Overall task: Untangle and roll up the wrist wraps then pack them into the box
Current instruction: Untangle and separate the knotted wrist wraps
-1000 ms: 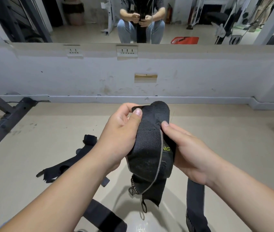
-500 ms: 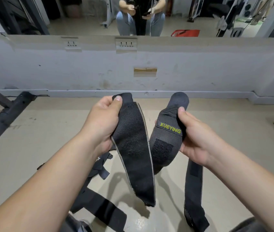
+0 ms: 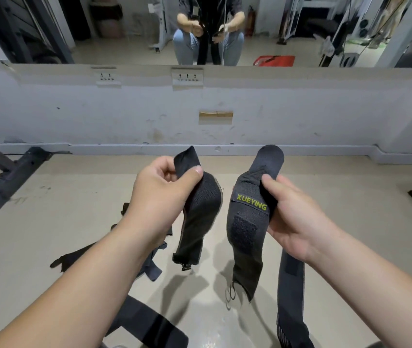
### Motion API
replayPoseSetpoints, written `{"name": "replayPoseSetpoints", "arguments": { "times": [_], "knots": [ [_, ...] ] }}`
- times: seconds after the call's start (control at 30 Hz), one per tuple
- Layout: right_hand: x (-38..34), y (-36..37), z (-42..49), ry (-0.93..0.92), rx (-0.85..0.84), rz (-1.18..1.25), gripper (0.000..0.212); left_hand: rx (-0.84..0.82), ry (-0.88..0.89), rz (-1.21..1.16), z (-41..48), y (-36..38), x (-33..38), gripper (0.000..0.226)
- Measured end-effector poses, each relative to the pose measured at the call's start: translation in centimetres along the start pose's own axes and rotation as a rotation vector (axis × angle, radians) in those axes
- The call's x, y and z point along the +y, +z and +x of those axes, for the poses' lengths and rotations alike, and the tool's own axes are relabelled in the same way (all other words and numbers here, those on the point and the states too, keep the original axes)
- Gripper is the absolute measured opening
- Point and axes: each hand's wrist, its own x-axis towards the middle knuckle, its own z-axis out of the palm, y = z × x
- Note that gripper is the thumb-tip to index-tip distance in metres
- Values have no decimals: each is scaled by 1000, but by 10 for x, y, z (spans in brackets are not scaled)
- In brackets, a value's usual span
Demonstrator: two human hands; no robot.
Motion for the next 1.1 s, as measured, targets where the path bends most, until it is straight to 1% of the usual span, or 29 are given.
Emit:
{"name": "replayPoseSetpoints", "arguments": {
  "times": [0.07, 0.13, 0.27, 0.37, 0.4, 0.47, 0.53, 0.6, 0.67, 0.73, 0.87, 0.93, 1.0, 1.03, 1.1],
  "knots": [
    [2, 4, -3, -14, -26, 5, 22, 26, 87, 103, -3, 3, 0, 26],
    [4, 8, -6, -13, -63, 23, 23, 19, 128, 93, -9, 8, 3, 30],
    [8, 16, -11, -28, -131, 33, 22, 7, 124, 78, -14, 17, 3, 45],
    [9, 16, -11, -39, -127, -19, 22, -17, 142, 63, -14, 20, 0, 49],
    [9, 15, -10, -38, -123, -41, 24, -32, 136, 45, -15, 21, -1, 47],
    [9, 13, -8, -34, -111, -69, 30, -79, 82, -51, -15, 23, 0, 36],
    [5, 10, -7, -37, -94, -83, 27, -100, 14, -91, -14, 21, 0, 22],
    [0, 7, -5, -66, -70, -109, 26, -91, -32, -106, -8, 17, 1, 14],
    [-6, 4, -3, -140, -52, -183, 26, -58, -72, -135, 1, 11, 2, 13],
    [-12, 2, -4, -204, -72, -283, 28, -45, -87, -132, 8, 4, 3, 9],
    [-17, 0, -10, -172, -236, -415, 27, -149, -101, -100, 14, -5, 2, 15],
    [-16, 2, -14, -158, -299, -421, 25, -245, -98, -81, 13, -5, 2, 23],
    [-12, 8, -19, -147, -350, -358, 23, -344, -62, -37, 12, -2, 0, 28],
    [-9, 12, -21, -148, -361, -327, 20, -366, -40, -16, 11, 0, -2, 26],
    [-1, 17, -22, -182, -341, -331, 16, -355, -10, -34, 10, 6, -4, 16]
  ]
}}
